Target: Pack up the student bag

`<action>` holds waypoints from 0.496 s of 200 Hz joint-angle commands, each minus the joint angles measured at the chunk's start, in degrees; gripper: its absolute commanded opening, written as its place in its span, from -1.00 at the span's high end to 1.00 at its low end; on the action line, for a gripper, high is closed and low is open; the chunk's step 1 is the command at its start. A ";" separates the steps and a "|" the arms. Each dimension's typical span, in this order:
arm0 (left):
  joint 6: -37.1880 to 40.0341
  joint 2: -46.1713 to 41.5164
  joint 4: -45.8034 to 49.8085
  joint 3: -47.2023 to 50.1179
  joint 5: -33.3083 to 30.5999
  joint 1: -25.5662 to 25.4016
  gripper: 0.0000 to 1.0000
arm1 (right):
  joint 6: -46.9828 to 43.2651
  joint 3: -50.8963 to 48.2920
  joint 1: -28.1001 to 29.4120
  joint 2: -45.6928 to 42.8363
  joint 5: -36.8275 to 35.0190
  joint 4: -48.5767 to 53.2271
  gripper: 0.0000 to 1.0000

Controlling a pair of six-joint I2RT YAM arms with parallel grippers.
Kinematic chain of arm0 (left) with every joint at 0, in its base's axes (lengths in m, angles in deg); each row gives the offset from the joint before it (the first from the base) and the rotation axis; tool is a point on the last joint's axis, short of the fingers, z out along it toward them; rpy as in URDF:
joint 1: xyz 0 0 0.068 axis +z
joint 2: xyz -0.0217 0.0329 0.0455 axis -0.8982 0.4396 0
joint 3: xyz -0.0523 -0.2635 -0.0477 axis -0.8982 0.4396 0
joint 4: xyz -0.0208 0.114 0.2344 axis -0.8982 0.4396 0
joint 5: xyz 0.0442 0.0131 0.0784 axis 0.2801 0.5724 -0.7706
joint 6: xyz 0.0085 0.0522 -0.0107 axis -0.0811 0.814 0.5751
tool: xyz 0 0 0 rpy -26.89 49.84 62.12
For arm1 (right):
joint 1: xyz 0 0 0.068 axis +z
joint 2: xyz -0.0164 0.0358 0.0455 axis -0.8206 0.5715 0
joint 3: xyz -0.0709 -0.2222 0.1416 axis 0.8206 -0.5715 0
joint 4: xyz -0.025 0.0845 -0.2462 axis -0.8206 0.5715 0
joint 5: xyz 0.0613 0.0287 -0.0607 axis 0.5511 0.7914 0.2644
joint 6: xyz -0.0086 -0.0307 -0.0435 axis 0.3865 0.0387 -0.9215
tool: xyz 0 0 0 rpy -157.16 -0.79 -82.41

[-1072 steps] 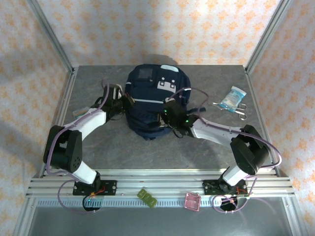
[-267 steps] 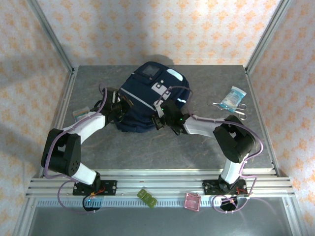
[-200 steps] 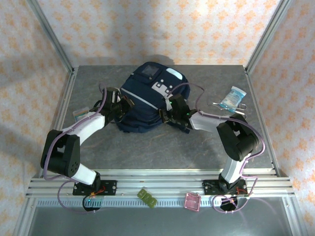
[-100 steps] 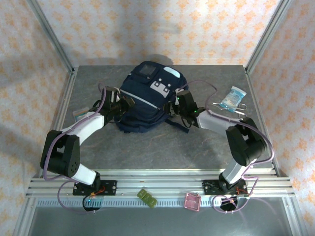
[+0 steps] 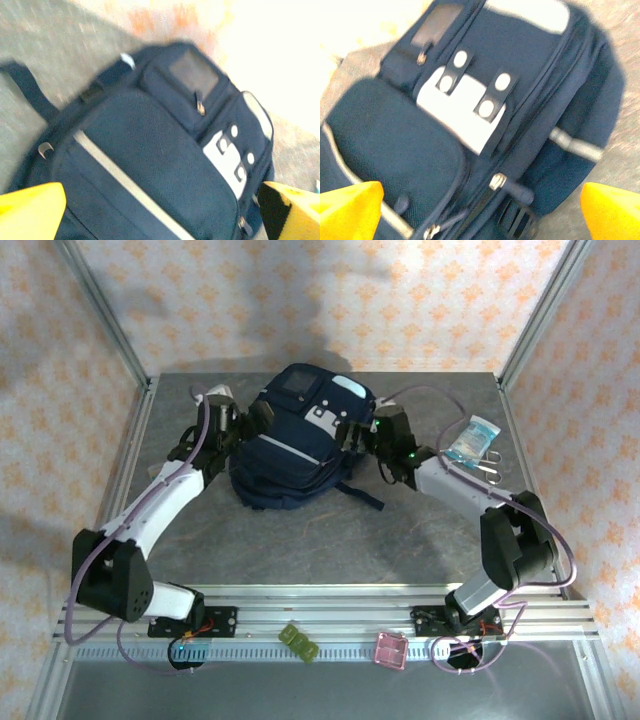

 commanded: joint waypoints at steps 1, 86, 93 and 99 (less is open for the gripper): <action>9.51 -5.64 -4.00 0.64 -13.37 0.50 -0.99 | 1.20 2.78 -3.25 -3.94 -6.63 -0.22 -1.00; 25.26 -18.43 -26.95 25.73 -27.47 4.83 -0.99 | -6.58 -29.19 -12.91 -21.82 -32.94 -32.64 -1.00; 25.90 -17.86 -28.49 27.59 -27.88 5.39 -0.99 | -8.87 -31.89 -13.12 -21.50 -35.65 -35.89 -1.00; 26.77 -17.20 -30.95 29.42 -27.91 5.72 -0.99 | -10.37 -34.27 -13.25 -20.80 -38.02 -38.97 -1.00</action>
